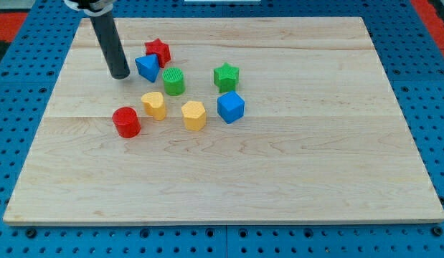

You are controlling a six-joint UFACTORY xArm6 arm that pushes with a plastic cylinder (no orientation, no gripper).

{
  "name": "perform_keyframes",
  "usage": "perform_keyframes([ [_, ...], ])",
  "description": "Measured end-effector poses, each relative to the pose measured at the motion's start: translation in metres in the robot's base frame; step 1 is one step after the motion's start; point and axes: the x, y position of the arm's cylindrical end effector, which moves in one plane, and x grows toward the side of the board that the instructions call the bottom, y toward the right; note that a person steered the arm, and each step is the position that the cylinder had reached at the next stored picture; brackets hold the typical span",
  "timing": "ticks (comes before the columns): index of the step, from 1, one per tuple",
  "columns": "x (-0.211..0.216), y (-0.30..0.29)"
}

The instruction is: Push the red star towards top center

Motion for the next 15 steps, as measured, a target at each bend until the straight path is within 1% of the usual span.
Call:
perform_keyframes([
  [1,0.003,0.055],
  [2,0.001,0.060],
  [4,-0.001,0.016],
  [5,-0.029,0.016],
  [6,-0.049,0.029],
  [8,-0.067,0.097],
  [9,-0.076,0.118],
  [10,-0.078,0.122],
  [11,-0.080,0.109],
  [13,-0.101,0.094],
  [14,-0.115,0.105],
  [15,-0.121,0.145],
])
